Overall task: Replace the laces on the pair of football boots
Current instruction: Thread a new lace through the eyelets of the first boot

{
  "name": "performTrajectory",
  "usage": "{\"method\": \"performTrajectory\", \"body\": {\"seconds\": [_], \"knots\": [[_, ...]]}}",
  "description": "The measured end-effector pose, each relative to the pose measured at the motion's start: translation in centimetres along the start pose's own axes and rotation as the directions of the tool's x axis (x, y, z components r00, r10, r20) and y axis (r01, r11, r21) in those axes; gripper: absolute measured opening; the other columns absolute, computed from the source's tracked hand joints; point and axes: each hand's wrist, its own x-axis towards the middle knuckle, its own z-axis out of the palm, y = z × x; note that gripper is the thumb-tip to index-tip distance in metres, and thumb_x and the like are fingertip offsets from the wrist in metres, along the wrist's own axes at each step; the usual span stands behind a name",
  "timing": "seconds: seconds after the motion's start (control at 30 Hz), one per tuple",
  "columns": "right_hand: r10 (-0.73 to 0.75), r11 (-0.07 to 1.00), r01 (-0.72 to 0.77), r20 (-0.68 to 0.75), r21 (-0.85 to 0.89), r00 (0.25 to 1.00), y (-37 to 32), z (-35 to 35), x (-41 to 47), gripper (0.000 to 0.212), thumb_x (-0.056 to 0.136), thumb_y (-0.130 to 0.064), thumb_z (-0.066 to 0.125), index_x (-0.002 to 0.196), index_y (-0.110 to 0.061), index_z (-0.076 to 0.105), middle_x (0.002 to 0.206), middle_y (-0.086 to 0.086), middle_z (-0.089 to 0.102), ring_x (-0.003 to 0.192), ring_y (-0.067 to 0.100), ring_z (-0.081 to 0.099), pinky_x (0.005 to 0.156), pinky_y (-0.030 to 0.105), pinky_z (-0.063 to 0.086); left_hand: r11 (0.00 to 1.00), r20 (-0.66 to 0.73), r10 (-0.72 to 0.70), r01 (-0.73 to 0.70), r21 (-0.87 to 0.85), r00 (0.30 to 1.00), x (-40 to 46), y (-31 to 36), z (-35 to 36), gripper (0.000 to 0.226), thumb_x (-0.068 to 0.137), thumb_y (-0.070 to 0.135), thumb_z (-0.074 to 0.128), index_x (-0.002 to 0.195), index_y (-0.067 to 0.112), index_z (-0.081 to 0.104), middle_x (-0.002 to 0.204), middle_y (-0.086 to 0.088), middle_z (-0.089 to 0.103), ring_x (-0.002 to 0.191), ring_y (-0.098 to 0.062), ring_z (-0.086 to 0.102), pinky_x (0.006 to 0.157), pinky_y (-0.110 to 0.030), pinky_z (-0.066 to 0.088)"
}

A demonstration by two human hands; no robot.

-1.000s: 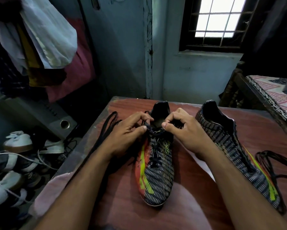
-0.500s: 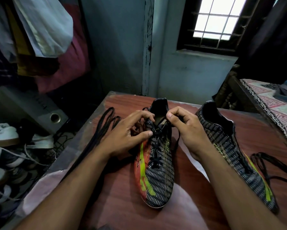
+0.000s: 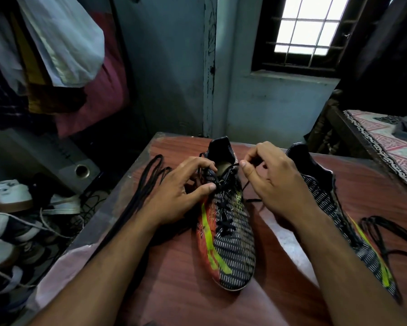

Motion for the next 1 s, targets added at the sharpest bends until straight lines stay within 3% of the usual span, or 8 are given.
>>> {"method": "performTrajectory", "body": {"seconds": [0.1, 0.4, 0.5, 0.6, 0.7, 0.77, 0.9, 1.0], "knots": [[0.017, 0.997, -0.02, -0.04, -0.068, 0.999, 0.4, -0.1, 0.1, 0.023, 0.098, -0.042, 0.05, 0.082, -0.026, 0.051, 0.083, -0.014, 0.05, 0.083, 0.012, 0.046, 0.078, 0.029, 0.036, 1.0, -0.029, -0.012, 0.012, 0.011, 0.999, 0.0, -0.1, 0.0, 0.026, 0.096, 0.029, 0.064, 0.122, 0.029, 0.064, 0.13, 0.016, 0.06, 0.121, -0.009, 0.058, 0.095, -0.03, 0.049], [0.061, 0.973, 0.002, -0.26, 0.233, 0.964, -1.8, -0.5, 0.2, 0.033, 0.104, -0.027, 0.055, 0.072, -0.021, 0.047, 0.069, -0.012, 0.044, 0.063, 0.006, 0.045, 0.061, 0.02, 0.033, 0.997, -0.048, 0.004, 0.0, 0.079, 0.999, -0.1, 0.4, 0.0, 0.032, 0.095, 0.033, 0.065, 0.127, 0.03, 0.065, 0.133, 0.017, 0.059, 0.123, -0.007, 0.057, 0.1, -0.036, 0.05], [0.013, 0.949, 0.059, -0.228, 0.308, 0.974, -3.4, 0.2, -0.3, 0.03, 0.103, -0.032, 0.057, 0.075, -0.02, 0.057, 0.066, -0.012, 0.053, 0.06, 0.007, 0.053, 0.057, 0.027, 0.041, 0.983, -0.061, 0.094, -0.083, 0.165, 0.994, 0.1, 2.3, 0.0, 0.046, 0.095, 0.04, 0.063, 0.139, 0.028, 0.059, 0.143, 0.013, 0.054, 0.134, -0.013, 0.051, 0.11, -0.037, 0.042], [-0.073, 0.965, 0.107, -0.147, 0.239, 0.986, -3.9, 0.8, -0.7, 0.03, 0.1, -0.041, 0.058, 0.076, -0.023, 0.06, 0.063, -0.013, 0.056, 0.057, 0.004, 0.055, 0.054, 0.026, 0.045, 0.967, 0.037, 0.165, -0.169, 0.19, 0.986, 1.2, 5.1, -0.2, 0.036, 0.092, 0.036, 0.066, 0.126, 0.024, 0.065, 0.122, 0.012, 0.066, 0.114, -0.01, 0.061, 0.096, -0.034, 0.049], [0.009, 0.986, 0.019, -0.167, 0.164, 0.986, -2.6, 0.5, -0.5, 0.041, 0.102, -0.048, 0.052, 0.066, -0.03, 0.044, 0.053, -0.013, 0.042, 0.05, 0.003, 0.043, 0.049, 0.026, 0.031, 0.99, 0.157, 0.07, -0.088, 0.112, 0.985, 2.6, 6.7, -1.9, 0.007, 0.095, 0.028, 0.07, 0.099, 0.023, 0.073, 0.091, 0.012, 0.072, 0.087, -0.005, 0.067, 0.079, -0.036, 0.053], [0.098, 0.986, -0.071, -0.177, 0.152, 0.979, -1.6, 0.3, -0.4, 0.05, 0.105, -0.045, 0.048, 0.061, -0.03, 0.03, 0.053, -0.011, 0.034, 0.052, 0.003, 0.037, 0.054, 0.032, 0.024, 1.0, 0.184, 0.007, -0.008, 0.004, 0.983, 2.7, 7.3, -3.1, 0.01, 0.096, 0.021, 0.072, 0.086, 0.02, 0.072, 0.082, 0.012, 0.07, 0.08, -0.001, 0.063, 0.076, -0.027, 0.049], [0.181, 0.969, -0.137, -0.213, 0.203, 0.96, -0.3, 0.8, -0.2, 0.052, 0.106, -0.04, 0.045, 0.059, -0.031, 0.025, 0.056, -0.014, 0.033, 0.065, 0.015, 0.04, 0.063, 0.032, 0.023, 0.983, 0.299, -0.044, 0.096, -0.16, 0.953, 1.1, 7.9, -4.6, 0.007, 0.091, 0.01, 0.069, 0.088, 0.013, 0.073, 0.098, -0.003, 0.07, 0.093, -0.012, 0.064, 0.084, -0.022, 0.047], [0.226, 0.944, -0.139, -0.278, 0.299, 0.934, -0.8, 0.8, 0.0, 0.051, 0.105, -0.037, 0.047, 0.058, -0.032, 0.029, 0.053, -0.014, 0.034, 0.061, 0.007, 0.041, 0.059, 0.032, 0.024, 0.979, 0.367, -0.104, 0.16, -0.127, 0.924, 0.2, 9.3, -4.7, 0.016, 0.094, 0.015, 0.068, 0.106, 0.011, 0.078, 0.113, -0.007, 0.074, 0.109, -0.016, 0.068, 0.094, -0.022, 0.05]]}}
